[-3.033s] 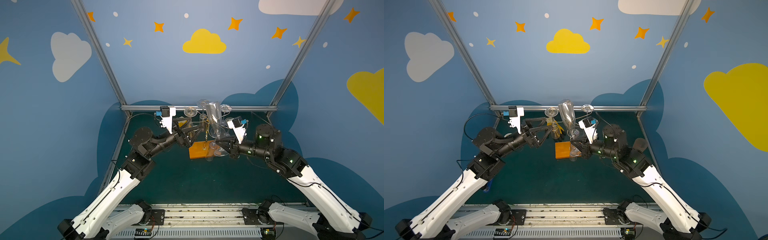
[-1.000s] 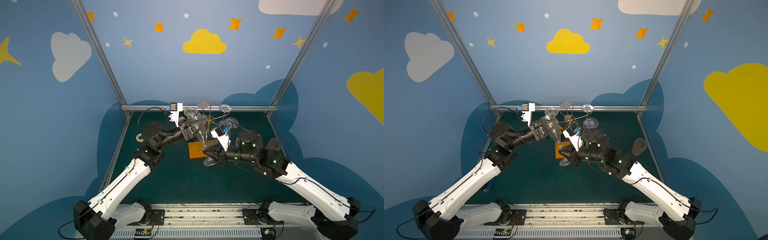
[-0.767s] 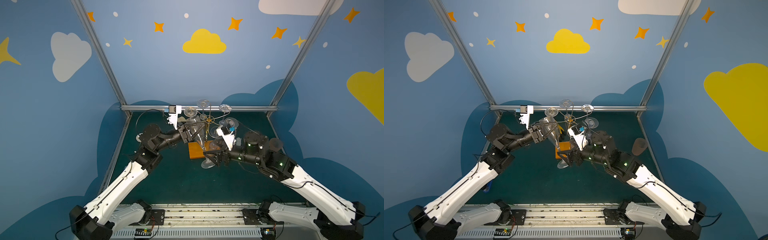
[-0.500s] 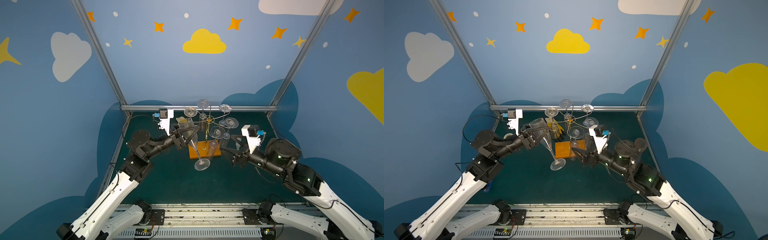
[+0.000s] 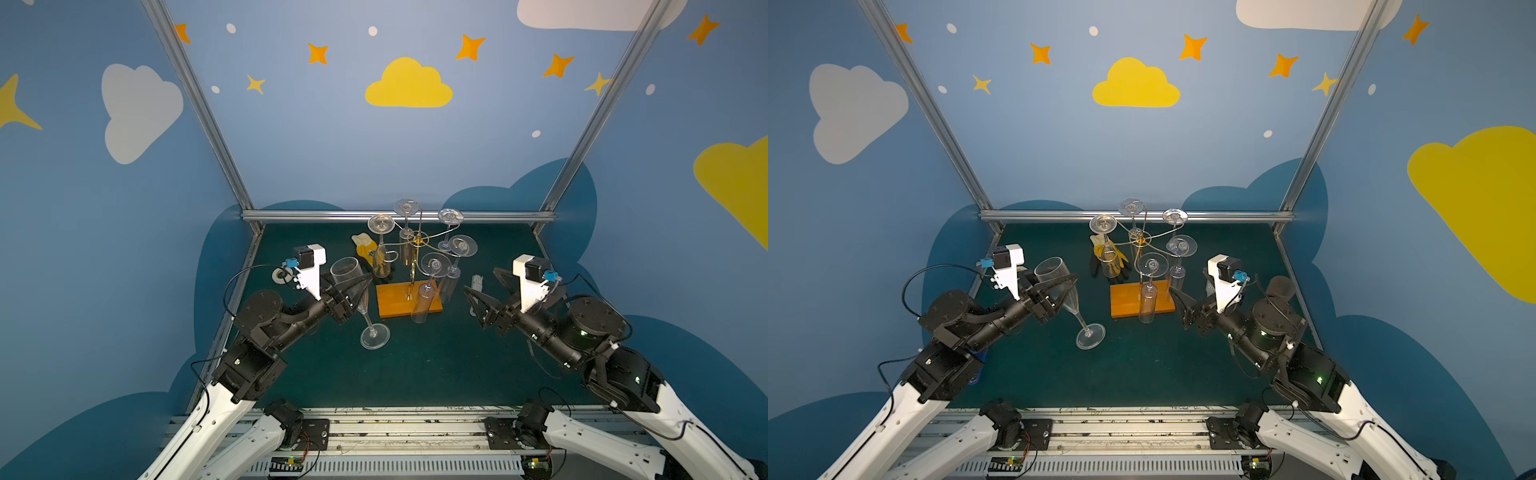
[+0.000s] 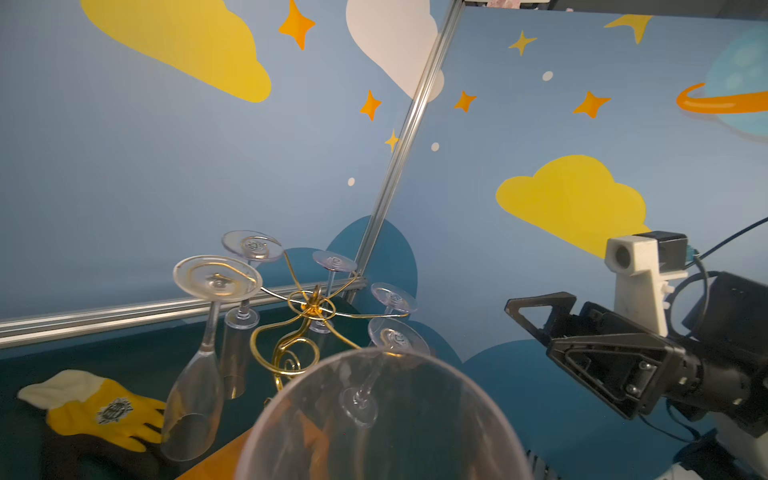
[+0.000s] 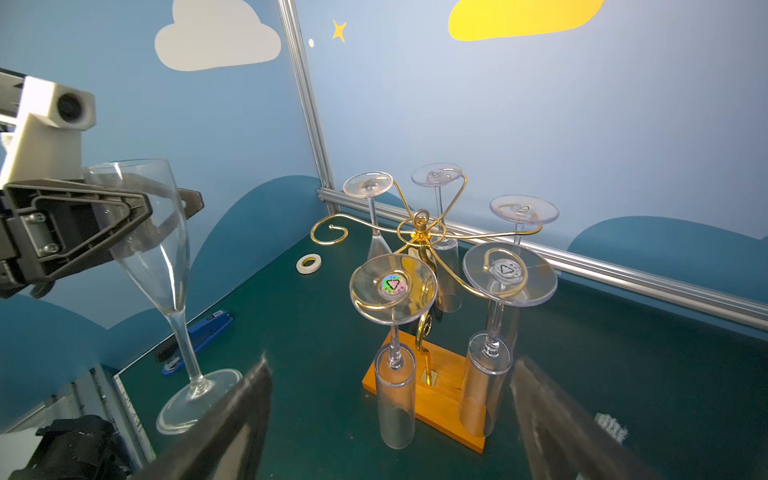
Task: Take the wine glass off the wine glass rack
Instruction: 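Open the right gripper on the flute and withdraw both grippers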
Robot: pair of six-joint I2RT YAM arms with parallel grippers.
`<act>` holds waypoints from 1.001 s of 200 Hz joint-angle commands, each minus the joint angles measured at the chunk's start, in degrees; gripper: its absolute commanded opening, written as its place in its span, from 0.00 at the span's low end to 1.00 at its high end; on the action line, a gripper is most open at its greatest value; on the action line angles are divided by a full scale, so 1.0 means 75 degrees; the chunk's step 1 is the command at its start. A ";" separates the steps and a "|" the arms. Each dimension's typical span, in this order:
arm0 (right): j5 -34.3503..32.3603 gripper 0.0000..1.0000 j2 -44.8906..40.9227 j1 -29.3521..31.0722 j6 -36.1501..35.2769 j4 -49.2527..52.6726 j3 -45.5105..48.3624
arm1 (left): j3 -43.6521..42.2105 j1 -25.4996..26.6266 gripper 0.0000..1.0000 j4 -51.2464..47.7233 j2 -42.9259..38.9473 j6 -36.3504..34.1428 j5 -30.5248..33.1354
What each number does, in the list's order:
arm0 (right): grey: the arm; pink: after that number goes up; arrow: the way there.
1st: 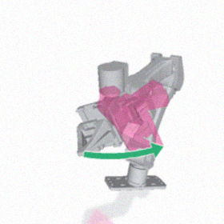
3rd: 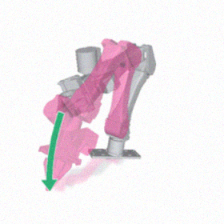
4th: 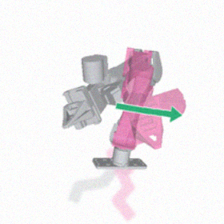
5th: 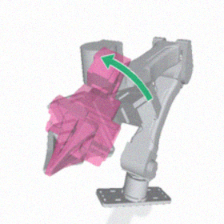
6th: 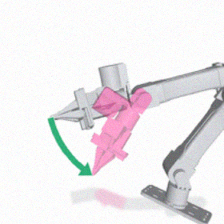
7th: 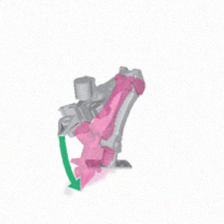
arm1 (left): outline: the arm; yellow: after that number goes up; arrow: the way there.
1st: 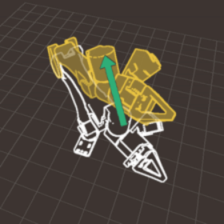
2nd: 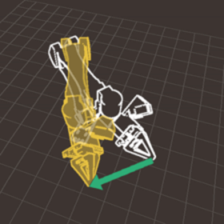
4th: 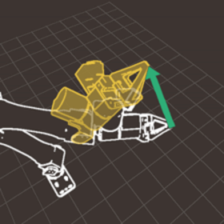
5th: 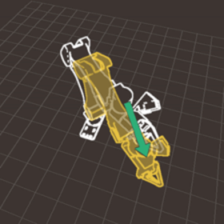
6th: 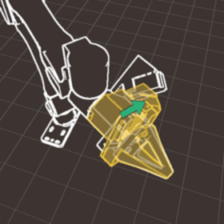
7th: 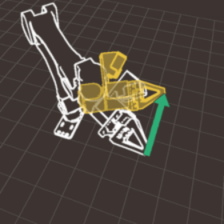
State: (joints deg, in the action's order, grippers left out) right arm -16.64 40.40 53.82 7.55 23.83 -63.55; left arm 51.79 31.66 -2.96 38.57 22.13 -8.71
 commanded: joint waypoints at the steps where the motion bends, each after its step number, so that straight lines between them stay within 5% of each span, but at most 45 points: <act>1: -0.0219 0.89 -0.0038 -0.0036 -0.0081 0.0045 0.0036 | -0.0204 0.0009 0.48 -0.0038 -0.0407 -0.0664 0.0837; 119: -0.0832 0.89 -0.0465 -0.0086 0.0341 -0.0433 0.0861 | -0.1835 0.0009 0.48 0.1475 -0.0693 -0.2405 0.2925; 200: -0.1199 0.89 -0.1149 -0.0120 0.0399 -0.0372 0.1206 | -0.2620 -0.0043 0.48 0.2891 -0.0020 -0.2701 0.3880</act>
State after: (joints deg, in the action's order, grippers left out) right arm -23.57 32.95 53.19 10.07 21.98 -55.79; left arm 32.77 31.59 11.07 37.21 3.38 17.28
